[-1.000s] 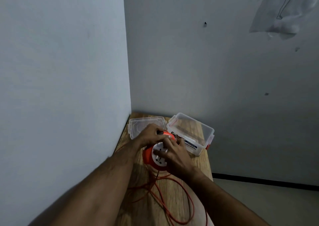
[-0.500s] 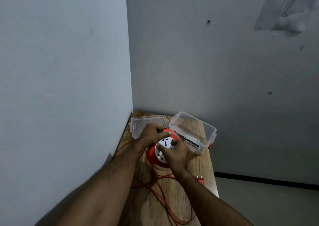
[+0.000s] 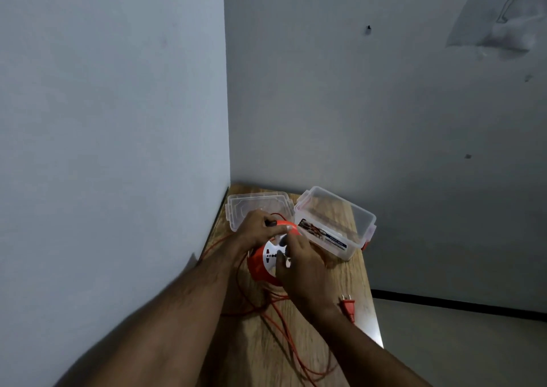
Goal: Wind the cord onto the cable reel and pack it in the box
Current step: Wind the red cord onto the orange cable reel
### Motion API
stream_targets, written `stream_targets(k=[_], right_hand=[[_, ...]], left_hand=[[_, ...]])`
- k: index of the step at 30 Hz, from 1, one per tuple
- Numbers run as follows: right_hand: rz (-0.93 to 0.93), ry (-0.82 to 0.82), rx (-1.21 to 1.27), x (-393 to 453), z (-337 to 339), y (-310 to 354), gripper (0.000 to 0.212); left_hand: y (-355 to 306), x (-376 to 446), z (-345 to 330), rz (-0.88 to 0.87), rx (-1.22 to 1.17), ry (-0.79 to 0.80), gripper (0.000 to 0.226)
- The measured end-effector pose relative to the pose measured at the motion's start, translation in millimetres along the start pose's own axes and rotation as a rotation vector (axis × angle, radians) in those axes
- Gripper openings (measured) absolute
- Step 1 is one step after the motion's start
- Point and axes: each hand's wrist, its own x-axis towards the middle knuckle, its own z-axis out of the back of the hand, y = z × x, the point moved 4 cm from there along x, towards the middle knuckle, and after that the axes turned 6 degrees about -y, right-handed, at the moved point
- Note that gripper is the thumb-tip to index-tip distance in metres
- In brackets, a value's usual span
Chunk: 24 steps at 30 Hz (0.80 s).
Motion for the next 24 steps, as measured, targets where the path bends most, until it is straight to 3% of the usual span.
stream_targets(k=[2,3,6,9,13,18,21,24], right_hand=[[0.310,0.199,-0.208,-6.0,-4.5,7.7,0.047],[0.360,0.276,-0.280,-9.1,-7.6,8.8,0.057],[0.225,0.381,-0.363,-11.4,-11.7,10.4,0.078],[0.111,0.376,-0.351,-11.7,-18.6,8.1,0.087],[0.131,0.323,-0.339,-6.4,-24.9,9.4,0.087],[0.090,0.336,-0.235,3.5,-28.0,7.1,0.074],[-0.038,0.343,-0.146,6.3,-26.2,7.3,0.063],[-0.239,0.188,0.018,6.3,-21.2,9.5,0.054]], left_hand=[[3.6,-0.1,2.3,-0.001,0.009,0.016,0.021],[6.0,0.4,3.2,-0.005,0.009,0.020,0.021],[13.2,1.1,6.6,0.023,0.000,0.028,0.033],[14.8,0.7,6.1,0.013,0.008,0.049,0.030],[14.4,-1.9,6.9,0.017,-0.011,0.041,0.020],[15.2,-2.9,9.4,-0.004,-0.008,0.039,0.027],[17.3,-1.7,11.3,-0.018,0.021,0.041,0.034],[15.8,-0.8,15.3,-0.011,0.021,0.009,0.039]])
